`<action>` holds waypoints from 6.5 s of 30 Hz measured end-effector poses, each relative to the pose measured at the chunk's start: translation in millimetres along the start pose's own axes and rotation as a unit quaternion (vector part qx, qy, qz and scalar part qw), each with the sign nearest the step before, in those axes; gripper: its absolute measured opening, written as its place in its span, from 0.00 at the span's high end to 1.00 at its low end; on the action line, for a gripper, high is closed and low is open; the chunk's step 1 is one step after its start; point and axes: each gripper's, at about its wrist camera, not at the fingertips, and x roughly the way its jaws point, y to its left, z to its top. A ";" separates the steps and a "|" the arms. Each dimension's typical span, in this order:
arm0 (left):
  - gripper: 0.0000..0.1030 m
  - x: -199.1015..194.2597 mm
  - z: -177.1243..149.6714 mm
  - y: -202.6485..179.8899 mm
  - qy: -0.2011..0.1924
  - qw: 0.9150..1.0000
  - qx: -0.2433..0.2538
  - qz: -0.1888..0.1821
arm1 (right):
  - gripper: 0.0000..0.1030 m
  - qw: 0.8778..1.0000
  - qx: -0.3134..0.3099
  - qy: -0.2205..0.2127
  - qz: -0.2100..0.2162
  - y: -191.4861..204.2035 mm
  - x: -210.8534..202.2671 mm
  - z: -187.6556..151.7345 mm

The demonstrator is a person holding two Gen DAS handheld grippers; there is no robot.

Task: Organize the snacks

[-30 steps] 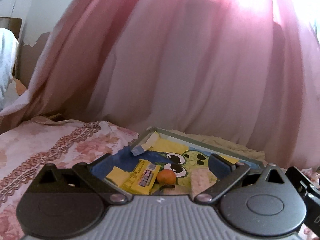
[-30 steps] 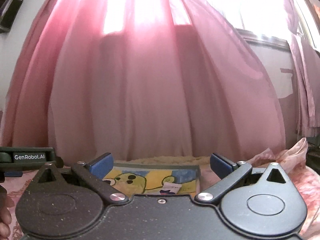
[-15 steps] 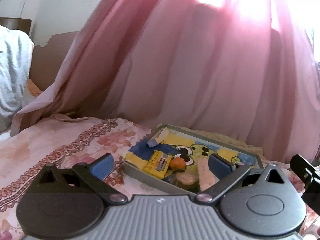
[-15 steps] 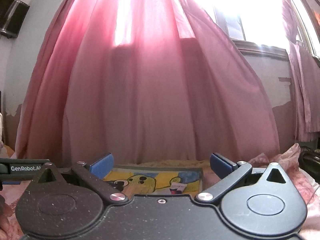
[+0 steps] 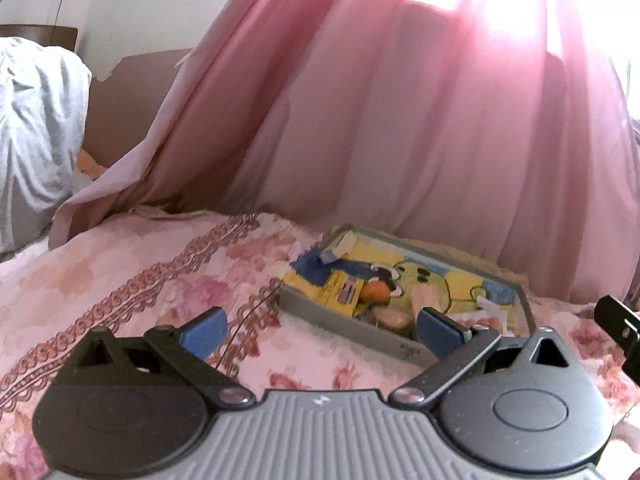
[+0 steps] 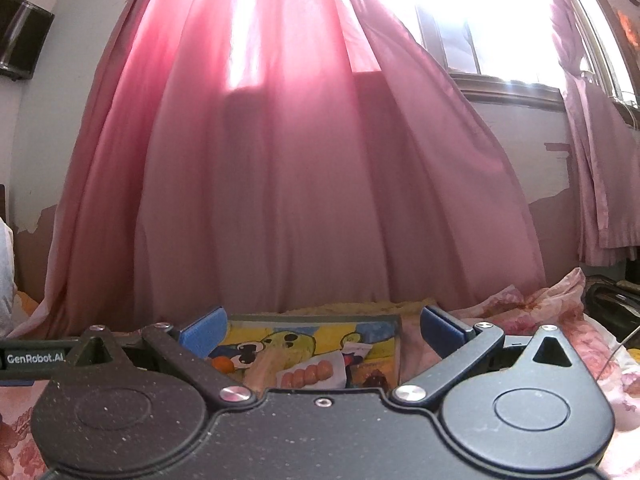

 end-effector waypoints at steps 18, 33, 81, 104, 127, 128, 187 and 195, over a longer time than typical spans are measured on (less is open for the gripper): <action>0.01 -33.8 -32.0 32.9 0.007 1.000 0.019 0.003 | 0.01 0.999 -0.032 0.030 0.006 31.8 -41.7 -30.7; 0.01 -49.6 -54.1 65.0 0.006 1.000 0.022 -0.004 | 0.01 0.999 -0.027 0.045 -0.009 52.1 -73.7 -55.9; 0.00 -74.7 -105.6 97.5 0.009 0.995 0.090 -0.052 | 0.01 0.992 -0.011 0.115 -0.055 76.3 -118.2 -121.4; 0.00 -76.4 -109.4 95.5 0.014 0.994 0.098 -0.046 | 0.01 0.991 -0.013 0.120 -0.058 74.5 -116.4 -123.7; 0.01 -75.8 -111.0 96.9 0.016 0.994 0.095 -0.044 | 0.01 0.991 -0.015 0.121 -0.057 74.9 -116.3 -124.1; 0.00 -75.9 -111.1 96.9 0.016 0.994 0.095 -0.044 | 0.01 0.991 -0.015 0.121 -0.058 75.1 -116.3 -124.1; 0.01 -78.9 -107.8 89.5 0.021 0.993 0.115 -0.001 | 0.01 0.990 -0.017 0.125 -0.059 77.4 -113.9 -124.6; 0.01 -79.0 -106.8 90.8 0.018 0.993 0.116 -0.005 | 0.01 0.990 -0.017 0.126 -0.059 78.5 -114.8 -127.2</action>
